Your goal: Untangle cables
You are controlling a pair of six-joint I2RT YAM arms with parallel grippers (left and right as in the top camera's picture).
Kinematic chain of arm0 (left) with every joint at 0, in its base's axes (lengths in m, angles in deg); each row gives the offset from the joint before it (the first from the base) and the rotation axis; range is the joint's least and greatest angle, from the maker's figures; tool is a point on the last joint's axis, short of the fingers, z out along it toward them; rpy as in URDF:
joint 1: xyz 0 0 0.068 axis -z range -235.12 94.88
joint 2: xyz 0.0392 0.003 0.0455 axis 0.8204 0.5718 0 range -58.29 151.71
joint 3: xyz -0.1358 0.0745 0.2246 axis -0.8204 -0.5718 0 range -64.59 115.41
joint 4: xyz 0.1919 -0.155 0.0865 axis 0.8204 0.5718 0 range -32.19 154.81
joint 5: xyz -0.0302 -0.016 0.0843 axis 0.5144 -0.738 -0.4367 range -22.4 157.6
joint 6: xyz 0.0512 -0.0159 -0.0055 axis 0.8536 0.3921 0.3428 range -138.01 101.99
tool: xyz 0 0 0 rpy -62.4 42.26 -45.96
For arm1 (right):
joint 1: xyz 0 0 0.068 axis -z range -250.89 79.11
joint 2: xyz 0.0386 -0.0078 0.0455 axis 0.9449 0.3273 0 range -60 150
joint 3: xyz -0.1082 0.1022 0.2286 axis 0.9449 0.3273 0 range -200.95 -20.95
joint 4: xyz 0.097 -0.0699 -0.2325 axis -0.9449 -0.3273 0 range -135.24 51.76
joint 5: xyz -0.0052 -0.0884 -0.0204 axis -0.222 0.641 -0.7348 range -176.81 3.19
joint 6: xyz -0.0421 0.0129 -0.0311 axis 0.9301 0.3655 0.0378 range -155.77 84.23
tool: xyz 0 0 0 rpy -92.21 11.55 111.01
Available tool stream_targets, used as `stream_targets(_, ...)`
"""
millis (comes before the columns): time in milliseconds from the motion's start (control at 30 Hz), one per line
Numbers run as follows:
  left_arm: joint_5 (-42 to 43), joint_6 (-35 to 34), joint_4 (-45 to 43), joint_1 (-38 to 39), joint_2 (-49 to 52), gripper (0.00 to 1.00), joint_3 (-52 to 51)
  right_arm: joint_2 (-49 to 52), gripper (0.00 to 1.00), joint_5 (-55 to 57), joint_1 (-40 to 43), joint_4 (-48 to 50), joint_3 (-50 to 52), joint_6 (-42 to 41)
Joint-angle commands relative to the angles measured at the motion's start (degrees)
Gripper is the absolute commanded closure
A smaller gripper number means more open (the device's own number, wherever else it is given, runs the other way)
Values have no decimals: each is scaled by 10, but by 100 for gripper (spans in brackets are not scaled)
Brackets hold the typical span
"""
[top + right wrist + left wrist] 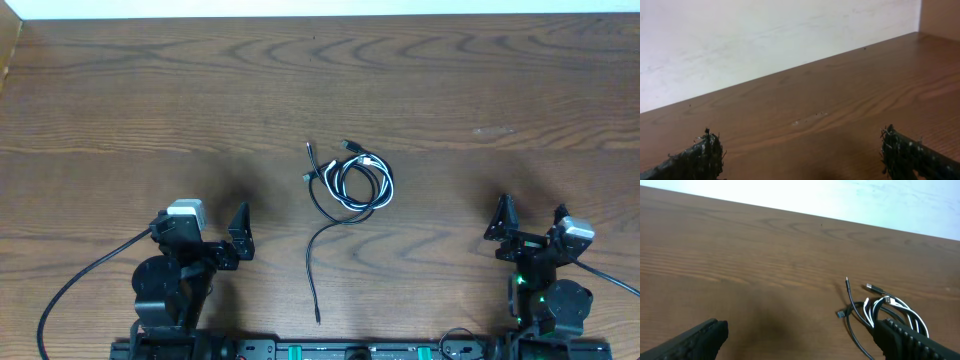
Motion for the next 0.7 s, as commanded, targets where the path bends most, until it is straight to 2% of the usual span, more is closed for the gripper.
stream_targets(0,7,-6,8,0,-3,0,2,-3,1,1,-4,-3,1,5)
stream_targets(333,7,-7,16,0,2,0,2,-3,1,1,-4,-3,1,5)
stream_targets(667,9,-23,12,0,57,0,32,-3,1,1,-4,-3,1,5)
